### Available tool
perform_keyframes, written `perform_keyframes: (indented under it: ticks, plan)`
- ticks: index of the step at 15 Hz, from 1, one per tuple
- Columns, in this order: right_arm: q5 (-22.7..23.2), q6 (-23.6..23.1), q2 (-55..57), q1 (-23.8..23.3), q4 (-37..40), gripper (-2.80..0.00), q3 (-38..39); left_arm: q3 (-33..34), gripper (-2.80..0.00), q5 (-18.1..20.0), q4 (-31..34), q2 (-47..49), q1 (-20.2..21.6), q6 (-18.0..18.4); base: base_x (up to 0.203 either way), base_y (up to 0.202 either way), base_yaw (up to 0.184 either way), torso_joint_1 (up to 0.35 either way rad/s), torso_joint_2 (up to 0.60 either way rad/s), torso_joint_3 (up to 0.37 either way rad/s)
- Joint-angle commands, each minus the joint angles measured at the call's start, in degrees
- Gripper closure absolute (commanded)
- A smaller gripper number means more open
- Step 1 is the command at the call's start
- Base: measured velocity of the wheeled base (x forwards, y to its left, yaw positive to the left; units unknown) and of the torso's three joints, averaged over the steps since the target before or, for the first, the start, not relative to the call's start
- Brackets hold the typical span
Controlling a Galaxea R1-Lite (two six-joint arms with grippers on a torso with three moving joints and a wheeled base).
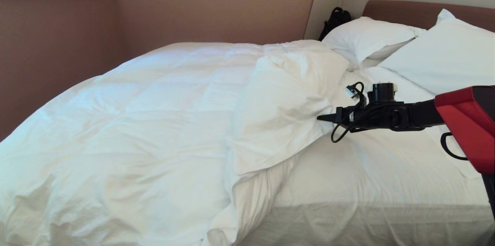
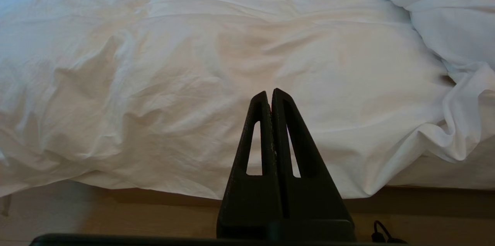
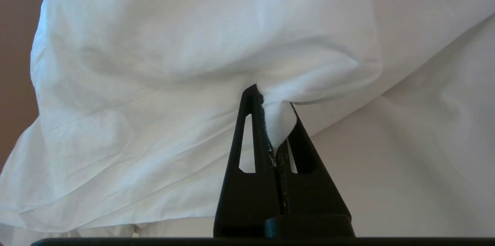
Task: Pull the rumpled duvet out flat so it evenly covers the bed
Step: Flatten the corners of the folded blanket
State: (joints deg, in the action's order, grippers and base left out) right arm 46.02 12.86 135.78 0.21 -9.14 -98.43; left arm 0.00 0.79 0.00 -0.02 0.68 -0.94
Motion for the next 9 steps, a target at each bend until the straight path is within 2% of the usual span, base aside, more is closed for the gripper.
perform_keyframes:
  ticks: [1,9]
  plan:
    - [0.22,0.06,-3.32,0.21,-0.09,0.00,1.54,0.00,0.00,0.00,0.00,0.02,0.02,-0.03,0.000,0.000,0.000,0.000,0.00,0.000]
    - [-0.02,0.18,-14.87,0.14,0.09,0.00,6.73,0.00,0.00,0.00,0.00,0.02,0.02,-0.03,0.000,0.000,0.000,0.000,0.00,0.000]
